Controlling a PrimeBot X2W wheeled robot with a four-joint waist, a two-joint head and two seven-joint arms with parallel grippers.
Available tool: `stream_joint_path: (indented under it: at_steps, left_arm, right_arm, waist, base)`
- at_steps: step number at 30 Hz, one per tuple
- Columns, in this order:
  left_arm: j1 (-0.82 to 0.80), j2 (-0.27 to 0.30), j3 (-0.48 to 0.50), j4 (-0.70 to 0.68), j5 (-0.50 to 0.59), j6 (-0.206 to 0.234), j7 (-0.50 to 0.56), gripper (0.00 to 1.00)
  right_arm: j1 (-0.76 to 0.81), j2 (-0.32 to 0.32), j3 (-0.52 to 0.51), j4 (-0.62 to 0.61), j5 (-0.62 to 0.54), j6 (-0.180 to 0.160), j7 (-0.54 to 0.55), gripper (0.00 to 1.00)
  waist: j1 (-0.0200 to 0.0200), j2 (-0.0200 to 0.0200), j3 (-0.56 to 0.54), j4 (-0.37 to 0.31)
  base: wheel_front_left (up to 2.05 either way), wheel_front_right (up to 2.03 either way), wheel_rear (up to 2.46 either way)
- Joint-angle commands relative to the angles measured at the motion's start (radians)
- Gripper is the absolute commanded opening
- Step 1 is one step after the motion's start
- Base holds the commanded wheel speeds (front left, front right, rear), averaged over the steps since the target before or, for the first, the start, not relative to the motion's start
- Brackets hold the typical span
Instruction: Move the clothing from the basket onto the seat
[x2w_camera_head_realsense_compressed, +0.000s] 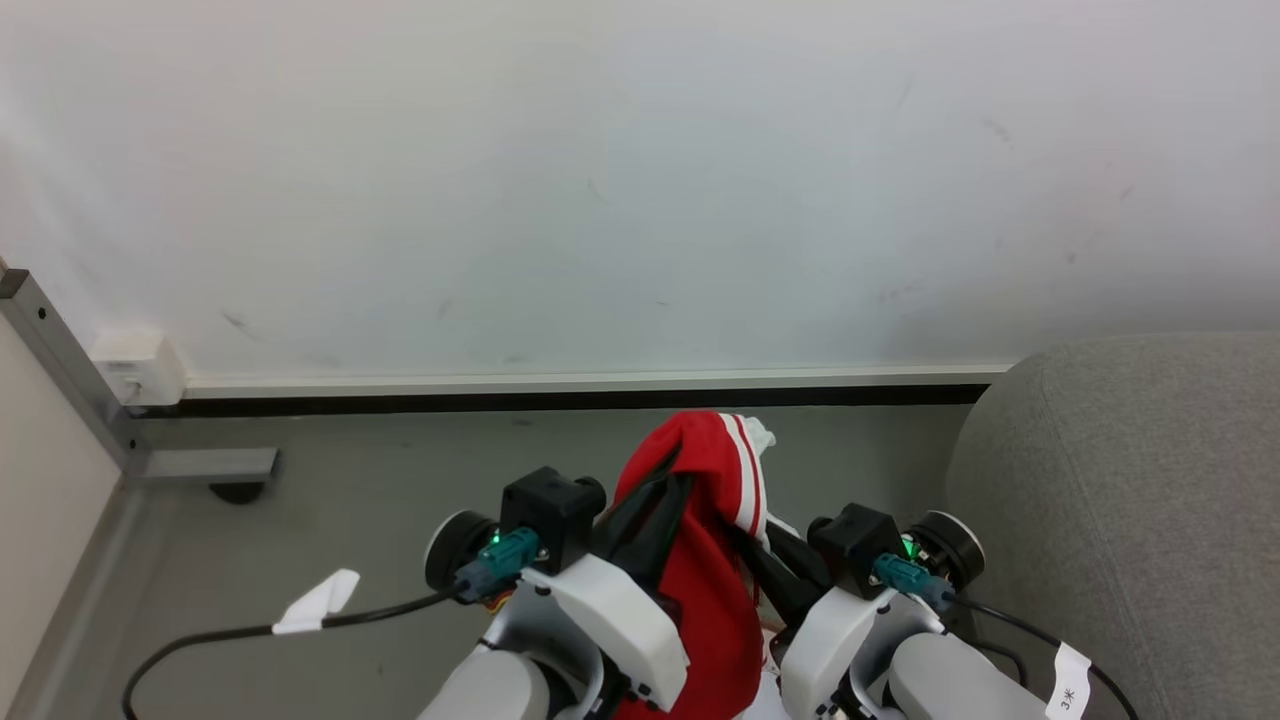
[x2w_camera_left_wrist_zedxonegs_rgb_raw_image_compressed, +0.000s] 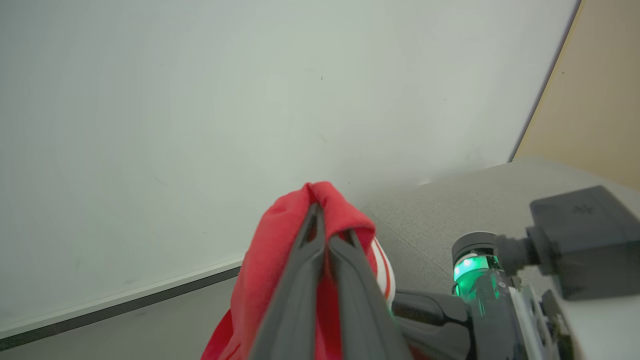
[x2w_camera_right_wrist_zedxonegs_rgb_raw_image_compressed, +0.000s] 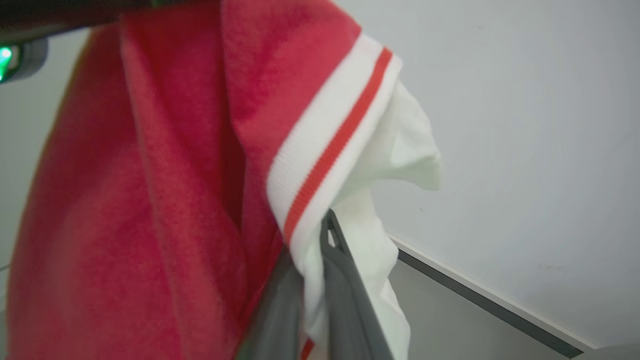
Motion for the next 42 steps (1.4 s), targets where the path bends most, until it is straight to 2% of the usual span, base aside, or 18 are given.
stream_joint_path:
  at_steps: [1,8,10,11,12,18,32,42]
  left_arm:
    - [-0.001,0.008,0.005,0.004,-0.015,0.005,-0.010,0.00]
    - [0.009,0.017,0.006,0.009,-0.014,0.014,-0.017,0.00]
    - [0.012,0.019,0.004,0.011,-0.013,0.017,-0.017,0.32]
    - [0.013,0.020,0.003,0.012,-0.013,0.020,-0.016,0.60]
    - [0.015,0.022,0.003,0.014,-0.012,0.023,-0.013,1.00]
    - [0.027,0.032,-0.003,0.019,-0.018,0.024,-0.002,1.00]
    - [0.051,0.044,-0.013,0.023,-0.026,0.033,-0.005,1.00]
    - [0.053,0.053,-0.015,0.016,-0.028,0.041,-0.005,1.00]
  right_arm:
    - [-0.018,-0.001,0.006,0.013,0.017,-0.002,-0.010,0.00]
    - [-0.050,-0.001,0.012,0.048,0.059,-0.002,-0.041,0.00]
    - [-0.056,-0.001,0.004,0.049,0.074,-0.002,-0.046,0.00]
    - [-0.061,-0.001,0.000,0.048,0.079,-0.002,-0.050,0.00]
    - [-0.068,-0.001,-0.004,0.047,0.083,-0.002,-0.053,0.00]
    - [-0.097,-0.001,-0.040,0.028,0.096,-0.002,-0.058,0.00]
    - [-0.120,-0.004,-0.184,-0.028,0.023,-0.002,-0.059,0.00]
    - [-0.099,-0.013,-0.220,-0.051,0.001,-0.002,-0.059,0.00]
  waist:
    - [-0.0001,0.0000,0.000,-0.004]
    - [-0.0001,0.0000,0.004,-0.014]
    - [-0.0001,0.0000,0.004,-0.014]
    - [-0.0001,0.0000,0.004,-0.014]
    - [-0.0001,0.0000,0.004,-0.015]
    - [-0.0001,0.0000,0.003,-0.012]
    - [-0.0001,0.0000,-0.005,-0.008]
    - [-0.0001,0.0000,-0.004,-0.036]
  base:
    - [0.00,0.00,0.00]
    - [0.00,0.00,0.00]
    - [0.00,0.00,0.00]
    - [0.00,0.00,0.00]
    - [0.00,0.00,0.00]
    - [0.00,0.00,0.00]
    - [0.00,0.00,0.00]
    - [0.00,0.00,0.00]
